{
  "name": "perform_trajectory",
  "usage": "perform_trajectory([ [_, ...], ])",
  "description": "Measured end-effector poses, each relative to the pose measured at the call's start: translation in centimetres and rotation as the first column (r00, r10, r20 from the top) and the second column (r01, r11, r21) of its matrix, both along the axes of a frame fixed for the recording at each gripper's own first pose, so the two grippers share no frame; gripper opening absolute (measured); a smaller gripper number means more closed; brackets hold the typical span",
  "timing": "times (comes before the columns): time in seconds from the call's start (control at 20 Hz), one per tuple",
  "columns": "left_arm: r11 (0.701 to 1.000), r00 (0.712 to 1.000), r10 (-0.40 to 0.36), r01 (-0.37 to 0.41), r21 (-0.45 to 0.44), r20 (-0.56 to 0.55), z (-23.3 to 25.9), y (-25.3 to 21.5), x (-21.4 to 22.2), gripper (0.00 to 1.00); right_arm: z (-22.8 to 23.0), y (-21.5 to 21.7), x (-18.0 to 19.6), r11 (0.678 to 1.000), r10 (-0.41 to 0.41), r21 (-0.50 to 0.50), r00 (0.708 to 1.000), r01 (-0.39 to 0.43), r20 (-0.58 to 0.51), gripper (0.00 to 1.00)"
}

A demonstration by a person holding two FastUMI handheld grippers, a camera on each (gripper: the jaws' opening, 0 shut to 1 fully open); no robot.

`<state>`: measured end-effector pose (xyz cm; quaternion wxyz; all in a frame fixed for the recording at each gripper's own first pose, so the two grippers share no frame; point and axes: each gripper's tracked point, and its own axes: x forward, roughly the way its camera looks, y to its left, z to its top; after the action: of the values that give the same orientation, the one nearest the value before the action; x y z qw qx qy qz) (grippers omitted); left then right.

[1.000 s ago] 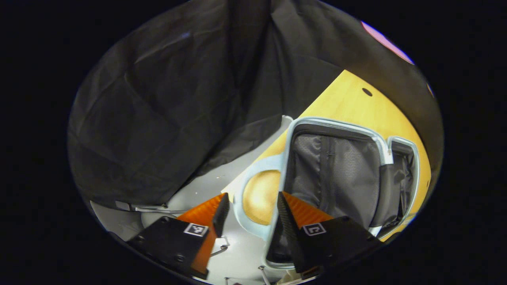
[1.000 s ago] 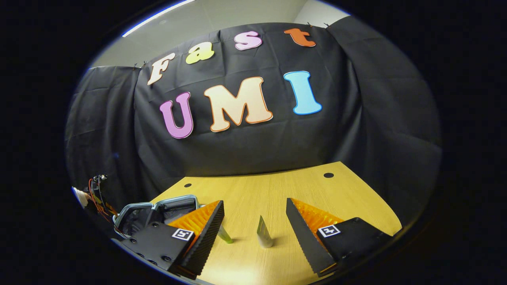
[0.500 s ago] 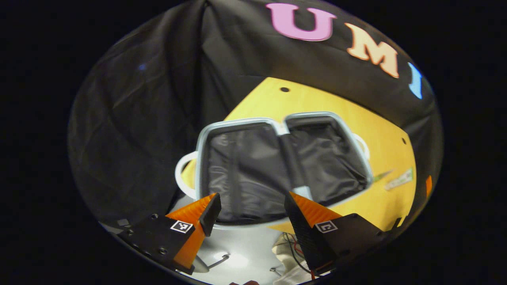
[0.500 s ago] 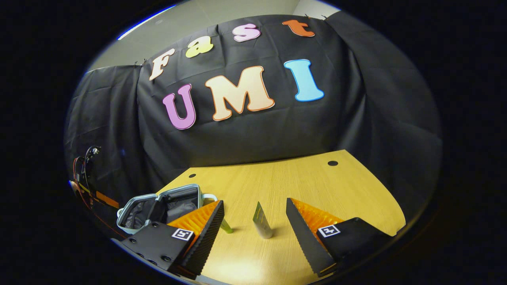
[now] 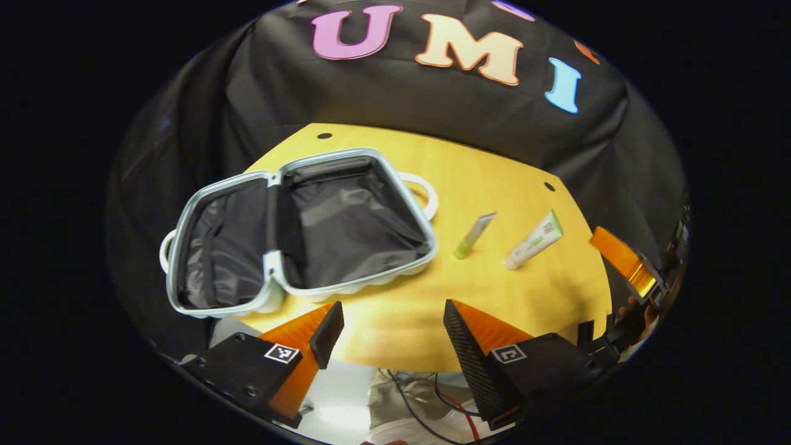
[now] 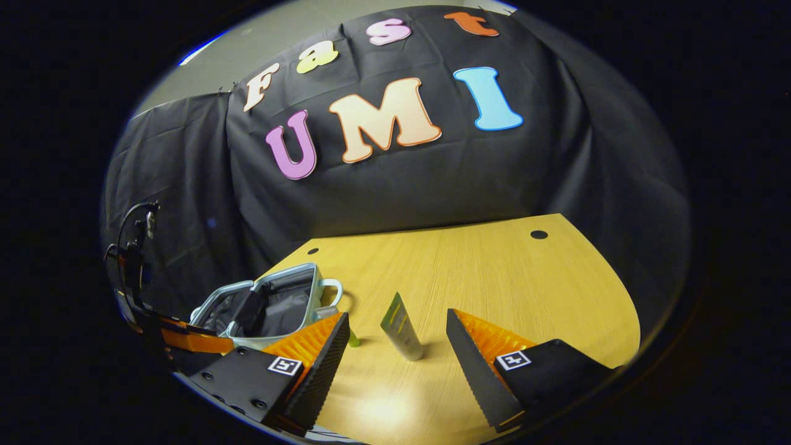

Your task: First open the suitcase, pack the skin care products into it, and then close the suitcase.

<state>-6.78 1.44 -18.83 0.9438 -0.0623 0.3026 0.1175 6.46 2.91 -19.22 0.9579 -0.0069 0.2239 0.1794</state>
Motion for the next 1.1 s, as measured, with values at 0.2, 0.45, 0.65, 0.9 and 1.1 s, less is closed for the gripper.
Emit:
perform_trajectory([
  [0.2,0.999,0.999,-0.025,0.027,-0.041,0.027,-2.4,-3.2,3.9,0.96,-3.3,-0.3,0.6,0.997,0.076,-0.029,0.996,-0.078,-0.048,0.98],
  [0.45,0.996,0.994,-0.034,0.043,-0.084,0.107,-4.6,-5.3,10.0,0.96,-6.7,0.5,2.5,0.987,0.153,-0.034,0.986,-0.155,-0.060,0.98],
  [0.65,0.993,0.980,0.000,0.024,-0.119,0.198,-5.5,-6.0,14.3,0.95,-8.8,1.1,4.5,0.979,0.195,-0.043,0.980,-0.197,-0.049,0.98],
  [0.9,0.998,0.967,0.057,-0.046,-0.049,0.249,-7.2,-5.0,17.6,0.94,-11.4,1.8,6.5,0.966,0.247,-0.062,0.968,-0.250,-0.052,0.98],
  [1.1,0.997,0.950,0.073,-0.060,-0.051,0.303,-6.9,-4.7,19.7,0.89,-12.8,2.4,7.7,0.965,0.258,-0.040,0.964,-0.261,-0.059,0.98],
])
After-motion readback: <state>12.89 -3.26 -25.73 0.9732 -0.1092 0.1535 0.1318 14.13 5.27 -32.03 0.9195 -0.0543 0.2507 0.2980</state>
